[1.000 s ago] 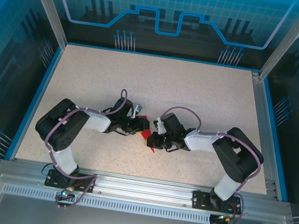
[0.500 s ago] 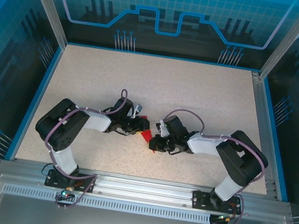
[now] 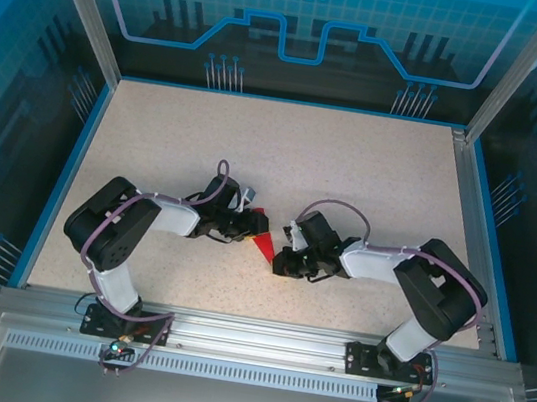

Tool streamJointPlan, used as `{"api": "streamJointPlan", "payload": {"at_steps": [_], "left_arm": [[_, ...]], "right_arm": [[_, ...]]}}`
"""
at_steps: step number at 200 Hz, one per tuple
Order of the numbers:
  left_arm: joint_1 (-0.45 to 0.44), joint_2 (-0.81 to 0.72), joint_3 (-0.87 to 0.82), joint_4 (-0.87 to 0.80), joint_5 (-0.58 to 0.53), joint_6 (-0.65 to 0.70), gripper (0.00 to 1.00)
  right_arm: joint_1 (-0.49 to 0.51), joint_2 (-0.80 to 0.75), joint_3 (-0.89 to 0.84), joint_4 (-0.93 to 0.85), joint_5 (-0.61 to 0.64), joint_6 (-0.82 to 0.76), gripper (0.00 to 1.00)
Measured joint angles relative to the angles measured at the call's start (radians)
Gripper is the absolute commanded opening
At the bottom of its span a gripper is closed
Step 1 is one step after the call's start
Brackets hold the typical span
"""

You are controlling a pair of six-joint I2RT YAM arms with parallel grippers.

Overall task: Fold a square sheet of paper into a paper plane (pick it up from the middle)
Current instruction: Fold the wing for the fifth time at the center of the table.

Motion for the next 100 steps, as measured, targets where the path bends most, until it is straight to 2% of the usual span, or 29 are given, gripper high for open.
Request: {"api": "streamJointPlan", "payload": {"at_steps": [46,100], "left_arm": [[0.0,0.0,0.001,-0.001,0.0,0.0,0.42],[0.0,0.0,0.001,-0.001,0.0,0.0,0.43]], "right_arm": [[0.0,-0.06,0.025,0.019,-0.008,0.005,0.11],[0.0,0.079,0.103,0.14,0.001,0.059,0.09]]}}
